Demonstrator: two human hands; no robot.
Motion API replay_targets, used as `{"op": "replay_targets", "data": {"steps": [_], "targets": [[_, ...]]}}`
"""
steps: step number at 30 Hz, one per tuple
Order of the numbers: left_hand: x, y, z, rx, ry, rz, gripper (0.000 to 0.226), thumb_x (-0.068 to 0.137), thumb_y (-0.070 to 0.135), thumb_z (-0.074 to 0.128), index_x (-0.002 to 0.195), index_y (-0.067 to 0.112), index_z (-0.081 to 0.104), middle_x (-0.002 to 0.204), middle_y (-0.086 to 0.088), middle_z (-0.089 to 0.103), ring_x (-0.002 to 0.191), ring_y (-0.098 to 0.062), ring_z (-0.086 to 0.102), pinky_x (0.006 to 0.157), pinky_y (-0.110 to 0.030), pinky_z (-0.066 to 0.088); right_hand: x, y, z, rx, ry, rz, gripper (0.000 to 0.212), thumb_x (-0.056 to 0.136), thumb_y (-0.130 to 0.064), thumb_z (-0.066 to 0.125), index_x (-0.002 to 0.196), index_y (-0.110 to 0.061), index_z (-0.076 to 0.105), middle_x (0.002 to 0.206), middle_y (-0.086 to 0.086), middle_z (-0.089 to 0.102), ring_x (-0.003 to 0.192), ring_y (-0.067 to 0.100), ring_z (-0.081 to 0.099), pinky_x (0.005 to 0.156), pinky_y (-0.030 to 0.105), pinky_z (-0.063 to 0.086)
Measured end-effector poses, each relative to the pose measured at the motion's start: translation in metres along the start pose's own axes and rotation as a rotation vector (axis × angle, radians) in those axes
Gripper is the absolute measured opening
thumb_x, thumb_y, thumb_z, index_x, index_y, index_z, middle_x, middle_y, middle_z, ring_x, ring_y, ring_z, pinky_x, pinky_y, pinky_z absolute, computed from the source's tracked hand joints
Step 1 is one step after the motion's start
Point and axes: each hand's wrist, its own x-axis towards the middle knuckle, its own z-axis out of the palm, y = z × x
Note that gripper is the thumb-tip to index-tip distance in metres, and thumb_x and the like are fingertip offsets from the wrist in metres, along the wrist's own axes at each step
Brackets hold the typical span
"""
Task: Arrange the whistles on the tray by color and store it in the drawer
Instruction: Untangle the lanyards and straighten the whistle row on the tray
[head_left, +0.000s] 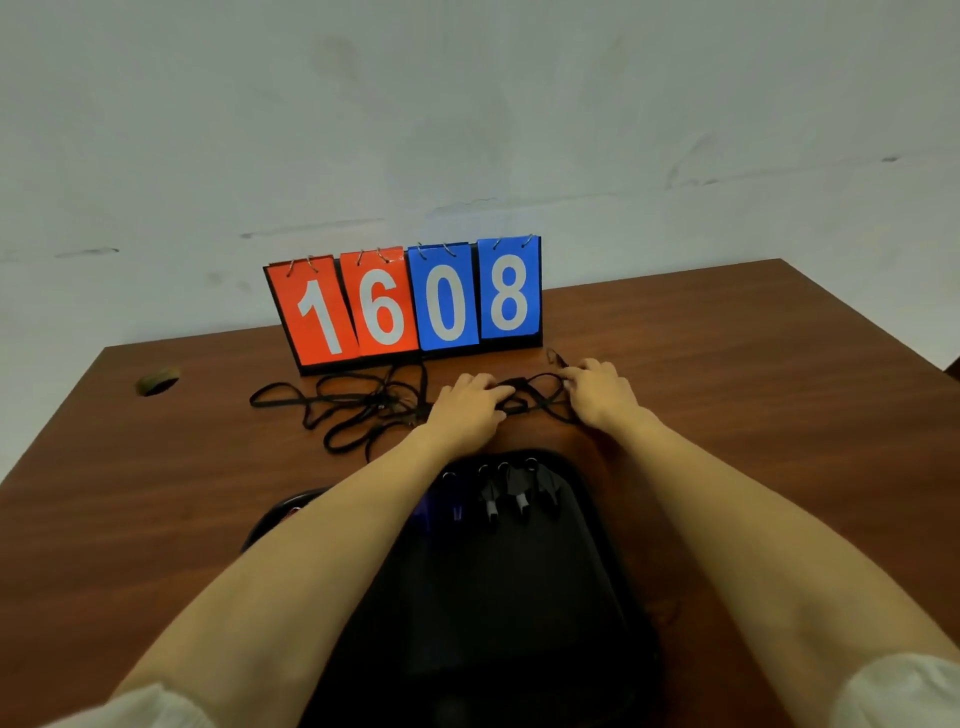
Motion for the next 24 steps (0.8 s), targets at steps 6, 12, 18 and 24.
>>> {"op": "replay_targets", "data": {"steps": [6, 12, 18, 24], "targets": [[-0.001, -0.017, 0.013, 0.026, 0.059, -0.105, 0.041, 0.1, 0.021, 0.039, 0.14, 0.022, 0.043, 0.143, -0.006, 0.039, 0.13, -0.029, 0.034, 0.105, -0.047, 0.032, -0.002, -0.001, 0.0, -0.03, 0.153, 0.121, 0.027, 0.094, 0.003, 0.035, 0.117, -0.001, 0.05, 0.122, 0.019, 0.052, 0.114, 0.036, 0.047, 0.084, 0.042, 0.043], [-0.024, -0.022, 0.001, 0.042, -0.014, -0.203, 0.042, 0.099, 0.024, 0.038, 0.141, 0.019, 0.042, 0.143, -0.011, 0.038, 0.133, -0.033, 0.03, 0.109, -0.05, 0.027, -0.026, 0.004, -0.009, 0.059, 0.112, 0.247, 0.032, 0.093, 0.0, 0.04, 0.125, 0.003, 0.039, 0.133, 0.023, 0.042, 0.123, 0.037, 0.039, 0.097, 0.041, 0.04], [-0.054, 0.018, -0.039, -0.033, 0.079, -0.168, 0.052, 0.095, 0.031, 0.051, 0.142, 0.015, 0.037, 0.144, -0.011, 0.038, 0.132, -0.031, 0.035, 0.109, -0.046, 0.032, -0.065, -0.014, -0.057, 0.438, 0.308, 0.142, 0.022, 0.095, -0.012, 0.045, 0.114, -0.006, 0.054, 0.12, 0.008, 0.046, 0.091, 0.024, 0.052, 0.082, 0.035, 0.045], [-0.092, 0.089, -0.094, -0.679, 0.274, 0.021, 0.06, 0.092, 0.027, 0.059, 0.144, 0.011, 0.034, 0.146, -0.006, 0.043, 0.133, -0.023, 0.042, 0.108, -0.031, 0.034, -0.112, -0.066, -0.131, 0.675, 0.39, -0.158, 0.013, 0.093, -0.009, 0.049, 0.104, -0.01, 0.056, 0.092, -0.004, 0.053, 0.082, 0.012, 0.049, 0.063, 0.013, 0.036]]}}
